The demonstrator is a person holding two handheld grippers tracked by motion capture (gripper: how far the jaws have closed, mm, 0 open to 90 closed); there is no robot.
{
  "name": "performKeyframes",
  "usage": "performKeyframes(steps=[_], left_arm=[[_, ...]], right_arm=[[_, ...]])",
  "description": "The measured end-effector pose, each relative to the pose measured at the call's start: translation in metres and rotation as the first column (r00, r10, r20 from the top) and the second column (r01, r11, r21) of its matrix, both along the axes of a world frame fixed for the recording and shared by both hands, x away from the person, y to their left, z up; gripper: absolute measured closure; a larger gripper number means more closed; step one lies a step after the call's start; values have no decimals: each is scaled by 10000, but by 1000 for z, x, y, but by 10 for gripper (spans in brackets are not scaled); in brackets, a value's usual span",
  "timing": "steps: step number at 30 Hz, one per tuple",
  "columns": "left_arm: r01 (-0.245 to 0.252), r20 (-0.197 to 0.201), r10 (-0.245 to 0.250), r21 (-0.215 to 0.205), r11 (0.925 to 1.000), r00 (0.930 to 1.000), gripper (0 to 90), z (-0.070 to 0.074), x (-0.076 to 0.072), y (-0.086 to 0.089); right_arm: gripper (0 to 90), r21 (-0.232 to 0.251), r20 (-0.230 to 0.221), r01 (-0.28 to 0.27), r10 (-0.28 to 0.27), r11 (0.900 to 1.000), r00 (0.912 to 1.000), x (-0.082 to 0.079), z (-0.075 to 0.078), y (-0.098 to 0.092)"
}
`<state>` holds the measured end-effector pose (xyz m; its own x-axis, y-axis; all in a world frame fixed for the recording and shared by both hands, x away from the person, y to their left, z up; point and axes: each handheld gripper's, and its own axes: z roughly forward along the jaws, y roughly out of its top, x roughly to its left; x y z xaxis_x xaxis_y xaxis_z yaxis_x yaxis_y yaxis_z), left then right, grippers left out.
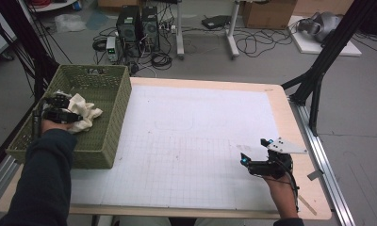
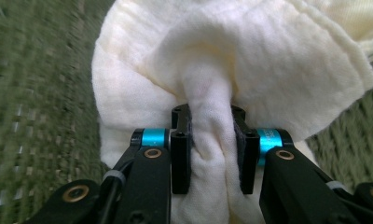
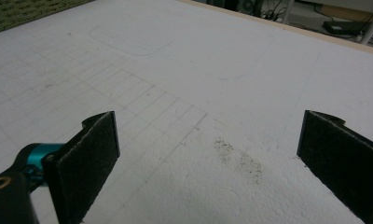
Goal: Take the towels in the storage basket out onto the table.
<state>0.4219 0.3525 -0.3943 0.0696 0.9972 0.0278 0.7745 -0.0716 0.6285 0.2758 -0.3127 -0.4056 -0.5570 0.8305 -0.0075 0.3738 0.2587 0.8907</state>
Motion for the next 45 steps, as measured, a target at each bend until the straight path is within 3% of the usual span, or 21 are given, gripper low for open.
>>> performKeyframes(steps=[4, 6, 12, 15, 19, 22, 28, 29, 33, 38, 39, 41, 44, 45], left_arm=[[-596, 976, 694, -996, 9932, 9928, 740, 8, -5, 10], [-562, 1454, 756, -1329, 9895, 9865, 739, 13, -8, 12], [-294, 2668, 705, -1549, 9875, 9612, 742, 26, -16, 12], [-113, 3204, 648, -1662, 9860, 9451, 743, 33, -21, 13], [189, 3961, 539, -1777, 9839, 9166, 742, 42, -29, 15], [379, 4330, 413, -1727, 9842, 9004, 742, 46, -34, 15], [596, 4781, 306, -1725, 9832, 8778, 742, 51, -41, 18], [676, 4896, 245, -1696, 9832, 8716, 742, 52, -43, 18], [1020, 5502, 117, -1756, 9792, 8350, 740, 56, -49, 18], [1479, 5921, -127, -1804, 9724, 8058, 739, 59, -57, 19], [1638, 6074, -179, -1855, 9689, 7942, 739, 61, -59, 19], [1865, 6286, -259, -1910, 9637, 7773, 738, 63, -63, 19], [2159, 6510, -452, -1846, 9588, 7577, 738, 67, -68, 16], [2314, 6645, -546, -1810, 9559, 7453, 738, 69, -71, 14]], right_arm=[[47, 34, -9, 45, -45, 10000, 10000, -2, 1, -1], [48, 73, 27, 61, -62, 10000, 10000, -2, 1, -2], [47, 30, 42, 61, -61, 10000, 10000, -2, 1, -2], [48, 27, 8, 50, -50, 10000, 10000, -2, 1, 0], [47, 51, 10, 5, -5, 10000, 10000, -1, 1, 1], [48, 43, 30, -36, 36, 10000, 10000, -1, 2, 3], [47, 33, 1, -76, 76, 10000, 10000, 0, 2, 5], [47, 24, 5, -80, 80, 10000, 10000, 0, 2, 5], [47, 14, 22, -86, 86, 10000, 10000, 0, 2, 5], [48, 177, -52, -116, 117, 9998, 9999, 0, 1, 5], [47, 181, -59, -127, 128, 9998, 9999, 0, 1, 5], [47, 152, -41, -157, 158, 9998, 9999, 1, 1, 5], [47, 79, -50, -214, 214, 9997, 9998, 1, 1, 7], [47, 50, -40, -229, 229, 9997, 9997, 1, 1, 7]])
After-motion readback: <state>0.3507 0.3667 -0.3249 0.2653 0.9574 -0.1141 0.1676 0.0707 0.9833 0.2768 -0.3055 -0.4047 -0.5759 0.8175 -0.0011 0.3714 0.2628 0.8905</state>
